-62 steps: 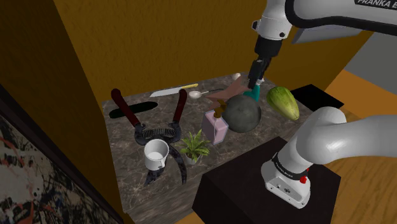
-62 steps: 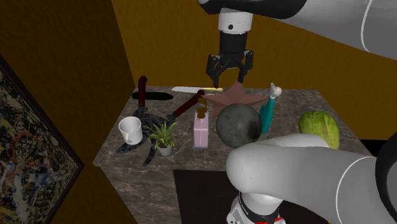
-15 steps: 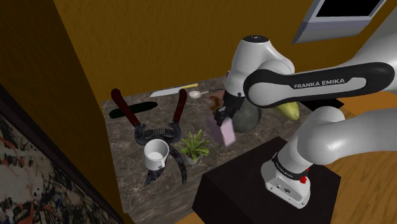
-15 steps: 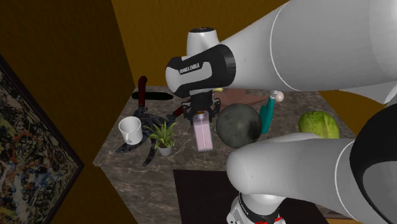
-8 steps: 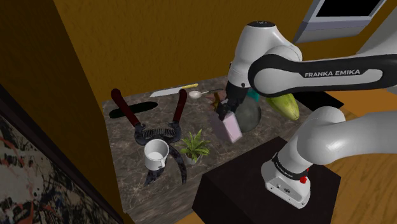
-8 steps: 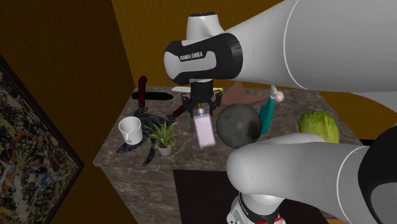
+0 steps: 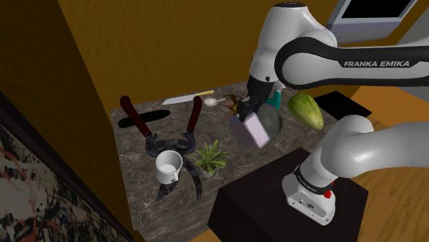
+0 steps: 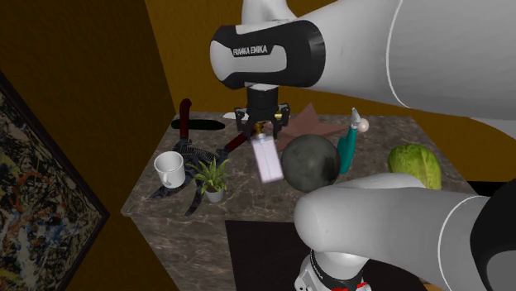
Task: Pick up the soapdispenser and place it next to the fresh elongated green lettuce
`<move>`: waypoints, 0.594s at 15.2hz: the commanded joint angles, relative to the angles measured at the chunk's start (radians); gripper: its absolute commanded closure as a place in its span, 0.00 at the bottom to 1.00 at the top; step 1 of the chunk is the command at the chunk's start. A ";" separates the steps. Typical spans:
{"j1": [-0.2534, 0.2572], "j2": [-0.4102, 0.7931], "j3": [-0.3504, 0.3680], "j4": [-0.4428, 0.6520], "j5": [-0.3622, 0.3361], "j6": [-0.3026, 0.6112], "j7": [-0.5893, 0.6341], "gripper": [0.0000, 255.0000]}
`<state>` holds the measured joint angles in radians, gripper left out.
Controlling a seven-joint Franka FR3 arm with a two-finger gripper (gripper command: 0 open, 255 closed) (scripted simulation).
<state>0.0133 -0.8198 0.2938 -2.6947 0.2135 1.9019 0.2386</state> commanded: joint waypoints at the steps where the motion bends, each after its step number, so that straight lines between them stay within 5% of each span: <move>1: -0.001 -0.005 -0.005 0.025 -0.005 -0.030 0.002 1.00; 9: -0.010 -0.011 -0.025 0.128 -0.024 -0.139 0.004 1.00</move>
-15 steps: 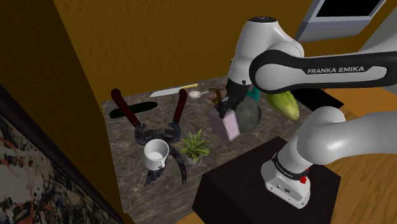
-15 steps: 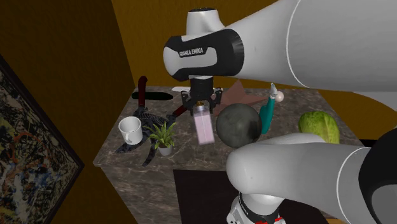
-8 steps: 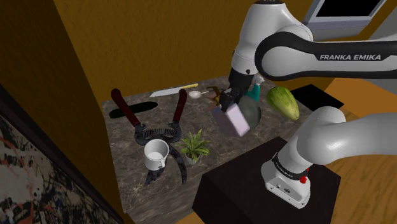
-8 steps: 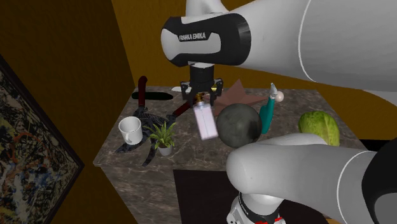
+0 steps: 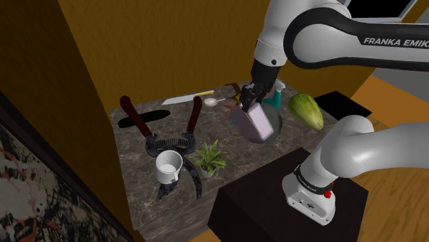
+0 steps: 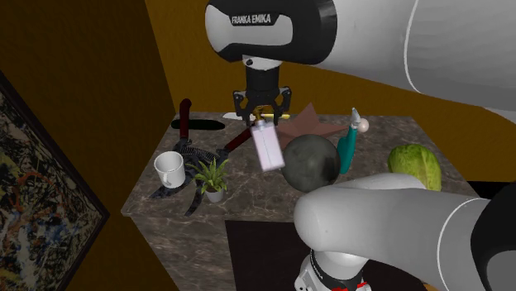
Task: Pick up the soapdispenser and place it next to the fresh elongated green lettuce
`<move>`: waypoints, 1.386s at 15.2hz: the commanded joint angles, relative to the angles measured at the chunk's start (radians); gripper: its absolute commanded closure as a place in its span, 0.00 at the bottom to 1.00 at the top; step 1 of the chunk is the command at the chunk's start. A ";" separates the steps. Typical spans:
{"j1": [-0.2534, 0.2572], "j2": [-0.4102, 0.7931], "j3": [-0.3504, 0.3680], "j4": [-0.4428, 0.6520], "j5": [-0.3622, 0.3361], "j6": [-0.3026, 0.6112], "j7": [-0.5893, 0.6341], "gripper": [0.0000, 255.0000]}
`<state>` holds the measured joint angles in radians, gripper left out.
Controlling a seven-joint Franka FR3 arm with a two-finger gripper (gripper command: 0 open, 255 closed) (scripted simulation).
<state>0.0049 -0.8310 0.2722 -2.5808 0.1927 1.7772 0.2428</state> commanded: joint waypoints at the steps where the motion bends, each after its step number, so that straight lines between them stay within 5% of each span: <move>1: -0.003 0.000 -0.005 0.027 -0.005 -0.027 0.000 1.00; 21: -0.022 0.055 -0.041 0.329 -0.042 -0.274 0.008 1.00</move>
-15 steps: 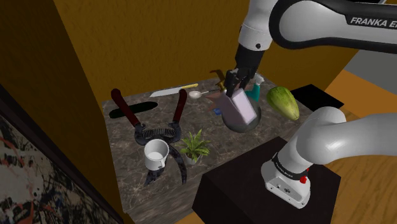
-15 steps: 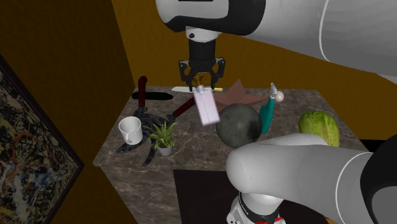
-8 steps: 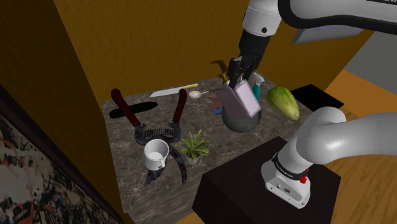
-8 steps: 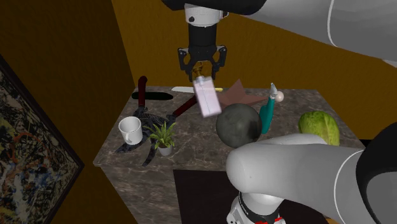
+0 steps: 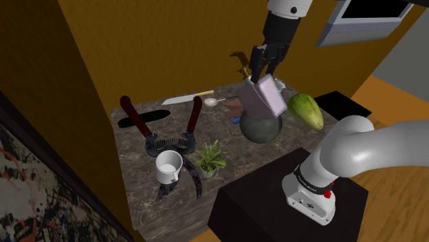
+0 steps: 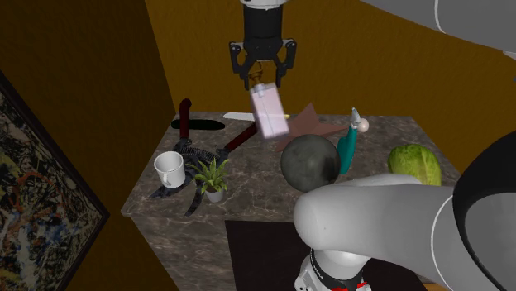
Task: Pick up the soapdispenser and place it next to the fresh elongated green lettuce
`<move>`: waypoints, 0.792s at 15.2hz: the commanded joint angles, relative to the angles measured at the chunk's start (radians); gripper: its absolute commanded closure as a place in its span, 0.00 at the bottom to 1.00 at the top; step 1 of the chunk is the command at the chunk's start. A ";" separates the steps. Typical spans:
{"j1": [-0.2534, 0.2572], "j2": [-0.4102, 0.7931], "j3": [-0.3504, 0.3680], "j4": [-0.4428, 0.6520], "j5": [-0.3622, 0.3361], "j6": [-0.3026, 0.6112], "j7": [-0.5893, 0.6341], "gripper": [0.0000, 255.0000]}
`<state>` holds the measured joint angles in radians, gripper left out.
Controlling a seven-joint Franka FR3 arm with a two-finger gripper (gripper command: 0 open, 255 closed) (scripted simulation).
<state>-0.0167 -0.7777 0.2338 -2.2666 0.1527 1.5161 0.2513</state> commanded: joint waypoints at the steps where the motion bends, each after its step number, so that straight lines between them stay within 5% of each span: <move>1: -0.002 0.007 -0.003 0.031 -0.003 -0.024 0.000 1.00; 5: -0.005 0.025 -0.008 0.092 -0.008 -0.067 0.003 1.00; 12: -0.047 0.038 -0.159 0.082 -0.111 -0.055 -0.166 1.00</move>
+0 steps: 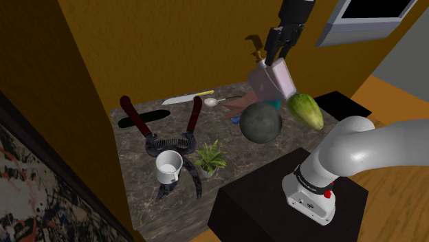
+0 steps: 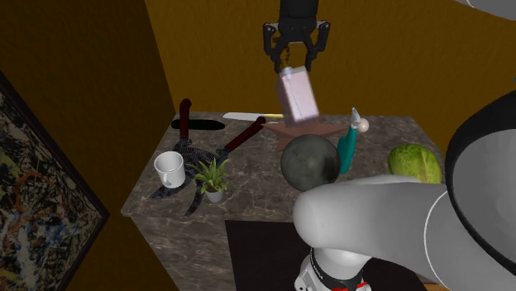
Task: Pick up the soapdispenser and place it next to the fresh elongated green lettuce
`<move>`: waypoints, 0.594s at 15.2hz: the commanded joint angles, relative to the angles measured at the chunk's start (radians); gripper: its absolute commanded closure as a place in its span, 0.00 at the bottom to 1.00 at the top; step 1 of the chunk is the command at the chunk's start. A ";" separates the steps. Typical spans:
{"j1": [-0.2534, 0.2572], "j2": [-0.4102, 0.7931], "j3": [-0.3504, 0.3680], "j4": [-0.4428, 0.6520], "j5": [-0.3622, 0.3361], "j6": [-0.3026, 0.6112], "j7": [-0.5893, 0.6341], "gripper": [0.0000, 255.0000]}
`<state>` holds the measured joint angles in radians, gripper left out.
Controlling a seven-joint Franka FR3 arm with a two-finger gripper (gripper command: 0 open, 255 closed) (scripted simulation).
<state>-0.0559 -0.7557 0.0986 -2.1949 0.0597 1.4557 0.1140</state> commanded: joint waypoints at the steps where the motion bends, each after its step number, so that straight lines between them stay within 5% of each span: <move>1: -0.014 0.023 -0.045 0.013 -0.032 0.009 -0.052 1.00; 9: -0.063 0.111 -0.211 0.073 -0.133 0.041 -0.239 1.00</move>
<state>-0.1121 -0.6660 -0.0874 -2.1314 -0.0595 1.4828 -0.0962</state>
